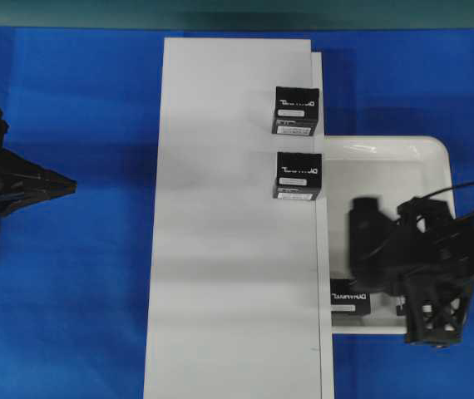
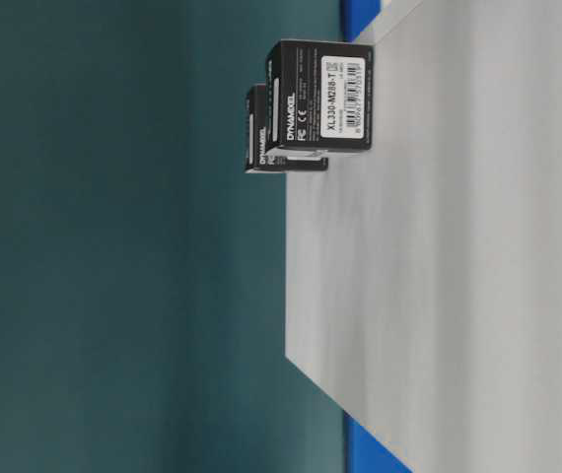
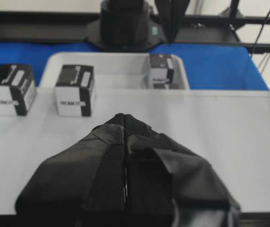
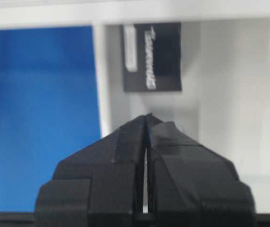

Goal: Place the box from the white plastic tray onto the white base.
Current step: 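Lower the right gripper around the lower-left black-and-white box and close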

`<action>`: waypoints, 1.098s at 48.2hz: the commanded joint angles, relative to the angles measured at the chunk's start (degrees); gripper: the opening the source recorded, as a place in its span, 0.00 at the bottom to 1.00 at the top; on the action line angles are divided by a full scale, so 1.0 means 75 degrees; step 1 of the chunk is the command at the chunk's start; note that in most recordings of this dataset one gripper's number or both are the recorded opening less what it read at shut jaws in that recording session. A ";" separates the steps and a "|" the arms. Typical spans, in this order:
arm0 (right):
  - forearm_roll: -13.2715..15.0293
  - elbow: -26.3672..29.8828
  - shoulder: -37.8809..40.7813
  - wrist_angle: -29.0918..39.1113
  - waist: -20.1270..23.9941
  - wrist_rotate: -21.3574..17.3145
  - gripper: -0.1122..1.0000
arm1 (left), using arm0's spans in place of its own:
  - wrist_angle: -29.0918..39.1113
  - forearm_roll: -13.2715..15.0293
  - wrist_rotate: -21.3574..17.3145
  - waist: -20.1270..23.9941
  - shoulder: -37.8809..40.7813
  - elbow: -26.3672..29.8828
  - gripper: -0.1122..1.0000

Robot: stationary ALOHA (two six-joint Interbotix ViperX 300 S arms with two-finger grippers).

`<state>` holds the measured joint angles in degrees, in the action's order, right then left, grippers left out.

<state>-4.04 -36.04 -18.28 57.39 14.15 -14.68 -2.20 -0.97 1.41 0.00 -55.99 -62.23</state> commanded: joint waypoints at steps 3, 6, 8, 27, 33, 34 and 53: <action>0.0070 0.0129 0.0574 0.0059 0.0000 0.0047 0.10 | -0.0035 0.0000 0.0012 0.0012 0.0047 0.0199 0.04; 0.0082 0.0129 0.0750 -0.0082 0.0023 0.0199 0.10 | -0.0035 -0.0012 0.0012 0.0012 0.0047 0.0199 0.04; 0.0082 0.0129 0.0820 -0.0199 0.0012 0.0281 0.11 | -0.0035 -0.0012 0.0012 0.0023 0.0047 0.0199 0.04; -0.0012 -0.0141 0.1008 -0.1371 -0.0047 0.0270 0.58 | -0.0035 -0.0012 0.0023 0.0012 0.0047 0.0199 0.04; -0.0012 -0.0188 0.1230 -0.1395 0.0000 0.0328 0.88 | -0.0035 0.0000 0.0012 -0.0012 0.0059 0.0199 0.04; -0.0012 -0.0188 0.1266 -0.1441 0.0000 0.0340 0.92 | -0.0035 -0.0012 0.0023 -0.0012 0.0059 0.0199 0.04; 0.0035 -0.0328 0.1840 -0.1828 -0.0059 0.0234 1.00 | -0.0035 0.0000 0.0023 -0.0047 0.0059 0.0211 0.04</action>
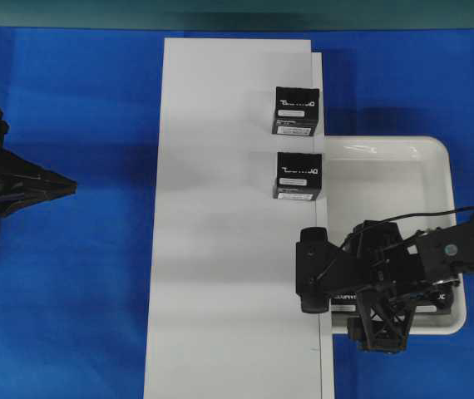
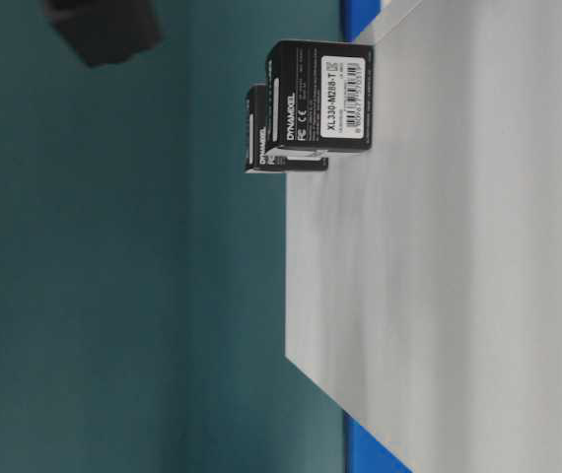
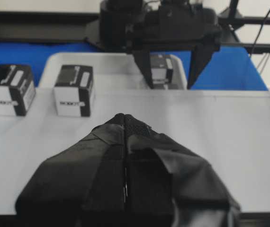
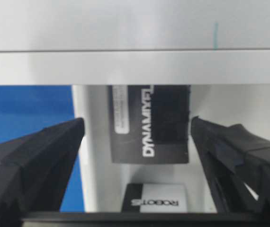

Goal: Place the box from the white plastic tray onto the white base.
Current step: 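Lower the right gripper around the lower-left black-and-white box and close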

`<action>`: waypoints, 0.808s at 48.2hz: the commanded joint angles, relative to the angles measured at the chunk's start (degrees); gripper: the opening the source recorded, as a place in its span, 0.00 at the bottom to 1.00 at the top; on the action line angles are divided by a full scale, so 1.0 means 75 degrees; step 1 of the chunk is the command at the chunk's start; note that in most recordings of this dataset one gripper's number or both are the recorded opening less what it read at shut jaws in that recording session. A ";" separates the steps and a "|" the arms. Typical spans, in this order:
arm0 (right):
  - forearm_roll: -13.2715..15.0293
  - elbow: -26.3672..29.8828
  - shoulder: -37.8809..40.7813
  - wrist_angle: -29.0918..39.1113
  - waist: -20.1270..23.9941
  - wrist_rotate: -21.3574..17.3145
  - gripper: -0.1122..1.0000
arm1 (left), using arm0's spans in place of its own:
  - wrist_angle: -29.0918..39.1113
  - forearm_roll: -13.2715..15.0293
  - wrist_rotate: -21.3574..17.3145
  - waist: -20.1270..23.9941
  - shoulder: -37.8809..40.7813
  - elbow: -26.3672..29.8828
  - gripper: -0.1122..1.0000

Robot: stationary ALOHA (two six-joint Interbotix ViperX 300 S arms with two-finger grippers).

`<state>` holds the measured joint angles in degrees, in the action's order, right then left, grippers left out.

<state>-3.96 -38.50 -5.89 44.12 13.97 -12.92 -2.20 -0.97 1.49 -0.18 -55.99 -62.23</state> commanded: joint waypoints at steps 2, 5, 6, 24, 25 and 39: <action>0.0059 -0.0012 0.0258 -0.0070 -0.0082 0.0012 1.00 | -0.0035 -0.0012 0.0012 -0.0035 0.0059 0.0211 0.04; 0.0082 -0.0047 0.0340 -0.0105 -0.0129 0.0047 1.00 | -0.0035 -0.0012 0.0012 -0.0035 0.0059 0.0211 0.04; 0.0070 -0.0047 0.0363 -0.0129 -0.0141 0.0070 1.00 | -0.0035 -0.0012 0.0012 -0.0023 0.0059 0.0199 0.04; 0.0082 -0.0141 0.0938 -0.0703 -0.0223 0.0012 1.00 | -0.0035 -0.0012 0.0012 -0.0023 0.0070 0.0199 0.04; 0.0094 -0.0141 0.0938 -0.0750 -0.0234 0.0000 1.00 | -0.0035 -0.0012 0.0012 -0.0023 0.0082 0.0211 0.04; -0.0012 -0.0117 0.0809 -0.0363 -0.0246 -0.0023 0.70 | -0.0035 -0.0012 0.0012 -0.0023 0.0082 0.0199 0.04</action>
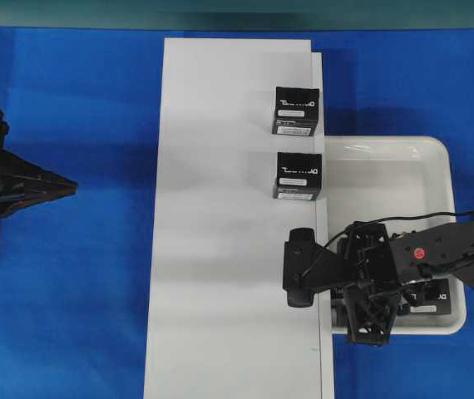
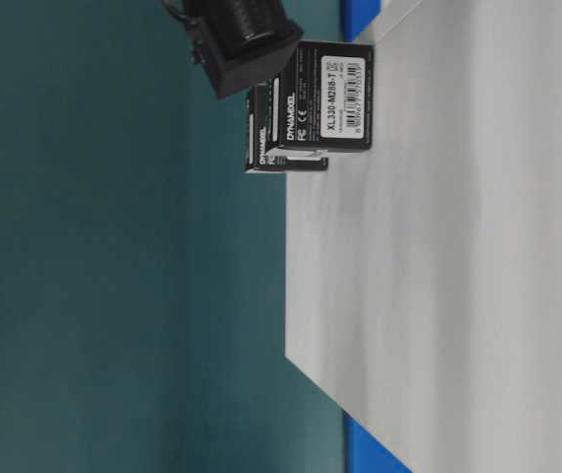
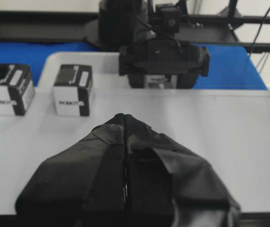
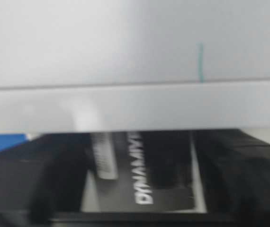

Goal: Place the box from the white plastic tray onto the white base.
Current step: 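Lower the right gripper around the lower-left black-and-white box and close, then lift the box and carry it left over the white base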

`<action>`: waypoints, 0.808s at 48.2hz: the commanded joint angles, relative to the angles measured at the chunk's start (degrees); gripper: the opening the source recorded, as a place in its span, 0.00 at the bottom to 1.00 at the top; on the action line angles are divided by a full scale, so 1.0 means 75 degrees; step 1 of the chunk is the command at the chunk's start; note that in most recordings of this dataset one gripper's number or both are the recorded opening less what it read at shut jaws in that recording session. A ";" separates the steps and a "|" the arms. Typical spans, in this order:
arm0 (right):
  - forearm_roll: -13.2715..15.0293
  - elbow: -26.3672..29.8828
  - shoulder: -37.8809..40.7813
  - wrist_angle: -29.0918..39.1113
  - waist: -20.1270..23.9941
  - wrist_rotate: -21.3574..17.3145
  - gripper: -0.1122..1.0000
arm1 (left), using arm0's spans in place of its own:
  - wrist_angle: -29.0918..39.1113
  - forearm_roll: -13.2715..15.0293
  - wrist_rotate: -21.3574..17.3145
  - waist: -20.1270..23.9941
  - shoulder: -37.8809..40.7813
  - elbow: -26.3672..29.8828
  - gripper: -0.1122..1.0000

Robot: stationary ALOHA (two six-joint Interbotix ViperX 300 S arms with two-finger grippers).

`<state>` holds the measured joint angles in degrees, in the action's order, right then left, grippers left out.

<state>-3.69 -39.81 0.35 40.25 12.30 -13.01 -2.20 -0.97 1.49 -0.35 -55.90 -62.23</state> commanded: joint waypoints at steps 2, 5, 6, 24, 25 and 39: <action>-0.0047 0.0082 -0.0082 0.0223 -0.0035 -0.0012 0.63 | -0.0035 -0.0012 0.0012 0.0000 0.0059 0.0199 0.04; -0.0047 0.0070 -0.0223 0.0305 -0.0035 -0.0012 0.62 | -0.0035 -0.0012 0.0012 0.0000 0.0059 0.0199 0.04; -0.0035 0.0070 -0.0281 0.0316 -0.0035 -0.0023 0.62 | -0.0035 -0.0012 0.0012 0.0000 0.0059 0.0199 0.04; -0.0047 0.0516 -0.1945 0.1840 -0.0504 -0.0234 0.62 | -0.0035 -0.0012 0.0012 0.0000 0.0035 0.0211 0.04; -0.0035 0.0586 -0.2039 0.1957 -0.0563 -0.0246 0.62 | -0.0035 -0.0012 0.0012 0.0000 0.0035 0.0211 0.04; 0.0000 0.1488 -0.2637 0.3363 -0.1008 -0.0223 0.62 | -0.0035 0.0000 0.0012 -0.0012 0.0012 0.0211 0.04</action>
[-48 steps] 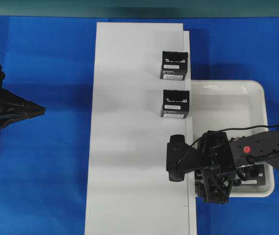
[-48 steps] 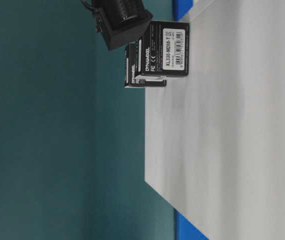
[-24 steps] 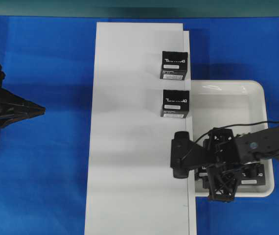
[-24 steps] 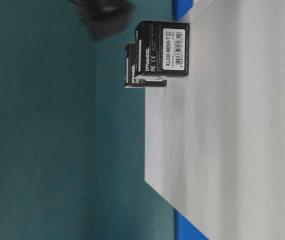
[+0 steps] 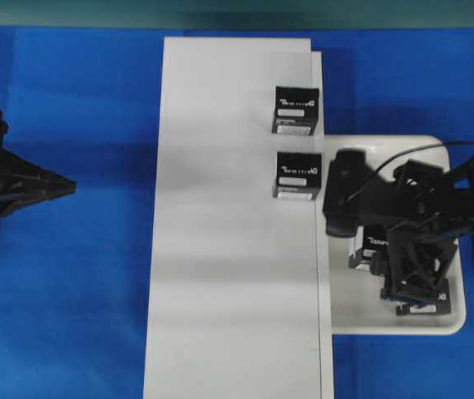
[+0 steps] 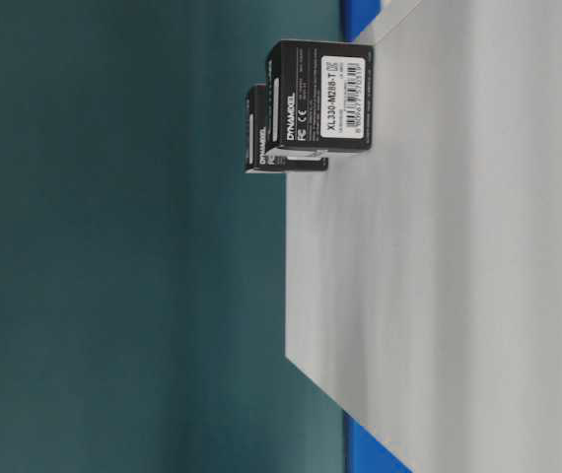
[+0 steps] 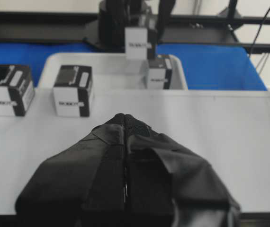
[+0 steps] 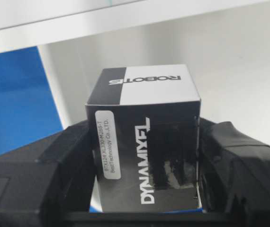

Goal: Place the box from the white plastic tray onto the white base.
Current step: 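Lift the box and carry it left over the white base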

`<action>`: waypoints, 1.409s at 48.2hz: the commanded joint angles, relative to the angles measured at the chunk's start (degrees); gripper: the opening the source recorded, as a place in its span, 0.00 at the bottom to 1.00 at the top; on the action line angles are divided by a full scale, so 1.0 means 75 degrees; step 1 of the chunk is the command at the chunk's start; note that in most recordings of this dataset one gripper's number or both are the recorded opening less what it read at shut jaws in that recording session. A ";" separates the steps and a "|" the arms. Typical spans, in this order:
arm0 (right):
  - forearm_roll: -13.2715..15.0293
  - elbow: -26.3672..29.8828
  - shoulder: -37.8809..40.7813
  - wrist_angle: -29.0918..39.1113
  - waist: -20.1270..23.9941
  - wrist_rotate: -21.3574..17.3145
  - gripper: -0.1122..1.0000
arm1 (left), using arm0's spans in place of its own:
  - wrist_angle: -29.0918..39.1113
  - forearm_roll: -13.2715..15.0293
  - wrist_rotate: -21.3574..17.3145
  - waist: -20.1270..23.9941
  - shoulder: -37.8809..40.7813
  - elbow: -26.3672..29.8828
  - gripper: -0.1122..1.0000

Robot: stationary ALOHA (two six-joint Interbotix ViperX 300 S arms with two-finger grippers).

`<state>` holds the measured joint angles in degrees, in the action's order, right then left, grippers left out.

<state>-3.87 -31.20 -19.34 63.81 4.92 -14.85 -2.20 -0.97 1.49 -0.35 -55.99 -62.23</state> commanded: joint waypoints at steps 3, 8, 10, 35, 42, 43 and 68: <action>0.0047 0.0527 0.0000 0.0352 -0.0047 0.0035 0.62 | -0.0035 -0.0012 0.0012 0.0000 0.0023 0.0211 0.04; 0.0082 0.0645 0.0047 0.0422 -0.0047 0.0070 0.62 | -0.0035 -0.0012 0.0023 0.0000 0.0023 0.0211 0.04; 0.0082 0.0645 0.0059 0.0410 -0.0059 0.0070 0.62 | -0.0035 -0.0012 0.0023 0.0000 0.0012 0.0211 0.04; 0.0082 0.1922 0.1441 0.0199 -0.0105 0.0551 0.62 | -0.0035 -0.0012 0.0023 0.0000 0.0012 0.0223 0.04; 0.0082 0.2262 0.2027 0.0199 -0.0141 0.0738 0.62 | -0.0035 -0.0012 0.0023 0.0000 0.0012 0.0211 0.04; 0.0082 0.2320 0.2145 0.0199 -0.0141 0.0762 0.62 | -0.0035 -0.0012 0.0023 0.0000 0.0012 0.0223 0.04; 0.0094 0.2590 0.2766 0.0199 -0.0164 0.0914 0.62 | -0.0047 -0.0012 0.0023 -0.0012 0.0012 0.0223 0.04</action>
<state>-3.25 -12.22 0.79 65.57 3.69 -8.17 -2.20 -0.97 1.58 -0.35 -56.16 -62.14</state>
